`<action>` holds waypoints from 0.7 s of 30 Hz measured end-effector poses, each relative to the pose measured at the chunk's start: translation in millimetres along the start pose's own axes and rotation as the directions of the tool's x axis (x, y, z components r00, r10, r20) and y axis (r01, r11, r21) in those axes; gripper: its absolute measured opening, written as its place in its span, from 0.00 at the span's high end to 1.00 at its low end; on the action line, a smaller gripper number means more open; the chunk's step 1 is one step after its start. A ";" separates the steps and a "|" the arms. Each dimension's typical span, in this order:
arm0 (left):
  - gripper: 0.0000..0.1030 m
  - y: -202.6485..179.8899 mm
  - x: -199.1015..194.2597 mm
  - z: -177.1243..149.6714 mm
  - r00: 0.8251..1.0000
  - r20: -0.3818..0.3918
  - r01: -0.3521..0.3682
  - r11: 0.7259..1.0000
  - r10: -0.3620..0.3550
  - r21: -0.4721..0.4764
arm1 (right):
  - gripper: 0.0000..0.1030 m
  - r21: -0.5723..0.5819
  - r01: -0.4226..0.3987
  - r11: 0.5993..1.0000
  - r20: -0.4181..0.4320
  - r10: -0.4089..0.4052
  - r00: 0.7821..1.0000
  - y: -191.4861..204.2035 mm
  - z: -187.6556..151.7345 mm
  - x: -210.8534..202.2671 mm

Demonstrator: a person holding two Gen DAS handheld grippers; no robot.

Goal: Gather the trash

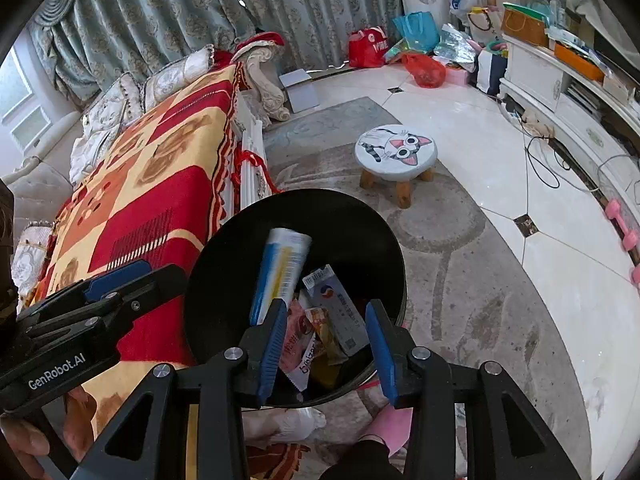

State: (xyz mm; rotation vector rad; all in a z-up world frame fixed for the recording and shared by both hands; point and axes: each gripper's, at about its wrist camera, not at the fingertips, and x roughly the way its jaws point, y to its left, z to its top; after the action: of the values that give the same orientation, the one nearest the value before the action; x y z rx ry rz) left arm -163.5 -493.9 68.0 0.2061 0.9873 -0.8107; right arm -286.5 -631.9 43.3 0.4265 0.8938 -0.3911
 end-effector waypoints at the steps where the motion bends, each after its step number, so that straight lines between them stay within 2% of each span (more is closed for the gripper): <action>1: 0.46 0.2 -1.4 -0.9 1.000 0.003 -0.008 1.000 0.008 0.000 | 0.62 0.000 0.001 1.000 0.004 -0.001 1.000 1.0 -0.3 -0.9; 9: 0.46 10.7 -28.0 -7.1 0.994 0.066 -0.085 0.996 0.085 -0.007 | 0.61 -0.022 0.012 1.000 0.053 -0.011 0.999 18.1 -2.6 -14.4; 11: 0.46 13.9 -38.8 -9.3 0.990 0.091 -0.103 0.995 0.104 -0.012 | 0.56 -0.025 0.011 1.000 0.071 -0.009 0.997 24.1 -3.5 -20.4; 13: 0.46 16.2 -48.1 -10.9 0.987 0.112 -0.114 0.993 0.115 -0.018 | 0.45 -0.037 0.012 0.999 0.094 -0.008 0.996 31.2 -4.8 -26.5; 21: 0.46 29.5 -97.0 -19.9 0.960 0.224 -0.162 0.986 0.166 -0.038 | 0.43 -0.082 0.036 0.996 0.211 -0.018 0.977 63.4 -8.1 -60.2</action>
State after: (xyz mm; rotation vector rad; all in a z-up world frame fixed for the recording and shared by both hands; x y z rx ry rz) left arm -184.5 -413.5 129.4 0.1723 0.7516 -0.6563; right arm -294.6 -565.1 99.8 0.2880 0.7078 -0.4128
